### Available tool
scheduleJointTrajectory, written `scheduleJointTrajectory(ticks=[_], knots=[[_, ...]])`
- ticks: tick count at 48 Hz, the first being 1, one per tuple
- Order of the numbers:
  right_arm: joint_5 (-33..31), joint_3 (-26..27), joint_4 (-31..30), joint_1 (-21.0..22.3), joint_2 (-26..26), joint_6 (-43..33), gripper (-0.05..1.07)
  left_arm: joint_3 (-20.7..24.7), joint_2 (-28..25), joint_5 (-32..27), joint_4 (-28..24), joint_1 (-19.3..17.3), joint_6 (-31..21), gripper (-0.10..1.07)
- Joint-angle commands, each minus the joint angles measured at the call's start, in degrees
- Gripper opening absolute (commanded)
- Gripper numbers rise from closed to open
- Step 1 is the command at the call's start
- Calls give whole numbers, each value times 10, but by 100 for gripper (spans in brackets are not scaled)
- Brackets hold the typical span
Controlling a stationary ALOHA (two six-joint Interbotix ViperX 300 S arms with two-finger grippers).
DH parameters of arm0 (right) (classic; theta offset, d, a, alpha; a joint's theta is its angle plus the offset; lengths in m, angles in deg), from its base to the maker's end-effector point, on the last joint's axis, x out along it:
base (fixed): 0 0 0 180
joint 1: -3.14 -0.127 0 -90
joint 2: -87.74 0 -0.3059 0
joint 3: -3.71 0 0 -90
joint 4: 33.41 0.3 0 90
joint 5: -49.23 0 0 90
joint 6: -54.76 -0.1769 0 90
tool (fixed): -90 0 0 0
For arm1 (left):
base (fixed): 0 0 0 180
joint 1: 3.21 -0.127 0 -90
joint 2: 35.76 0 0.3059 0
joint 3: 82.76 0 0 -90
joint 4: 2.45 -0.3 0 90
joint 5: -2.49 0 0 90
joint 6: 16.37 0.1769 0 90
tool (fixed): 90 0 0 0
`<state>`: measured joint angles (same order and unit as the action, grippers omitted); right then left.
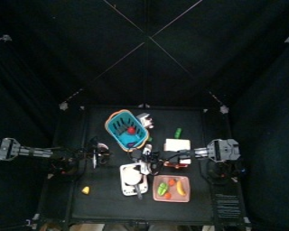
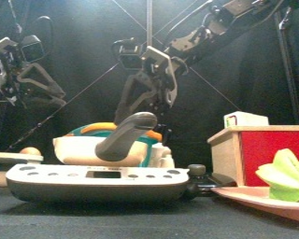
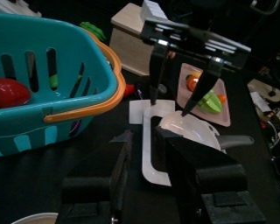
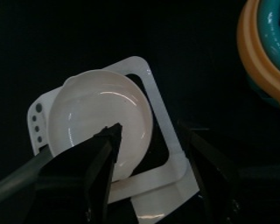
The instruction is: Grab starfruit
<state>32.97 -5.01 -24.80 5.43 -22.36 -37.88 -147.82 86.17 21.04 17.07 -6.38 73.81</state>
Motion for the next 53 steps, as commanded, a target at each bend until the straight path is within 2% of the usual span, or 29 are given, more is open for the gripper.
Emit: scheduleJointTrajectory(ticks=[1,5,9,17,26,30,34,44,53], knots=[[-5,-16,4,-18,62,-3,88,13,-1,3,-3,3,2,71],[-7,-44,29,-39,88,-4,88,22,-1,3,-4,3,3,71],[-8,-71,80,-56,113,-4,88,31,-1,3,-8,0,4,71],[-5,-120,236,-70,149,-4,88,47,-1,3,-49,-27,4,71],[-4,-152,396,-76,156,-4,88,66,0,-15,-119,-62,2,71],[-4,-163,482,-77,154,-4,88,64,-1,-25,-135,-69,2,71],[-4,-169,538,-79,156,-4,88,61,1,-34,-147,-69,2,71],[4,-163,605,-80,171,-4,88,52,0,-34,-152,-70,3,71],[-1,-167,609,-65,168,-4,88,50,3,-33,-155,-73,4,71]])
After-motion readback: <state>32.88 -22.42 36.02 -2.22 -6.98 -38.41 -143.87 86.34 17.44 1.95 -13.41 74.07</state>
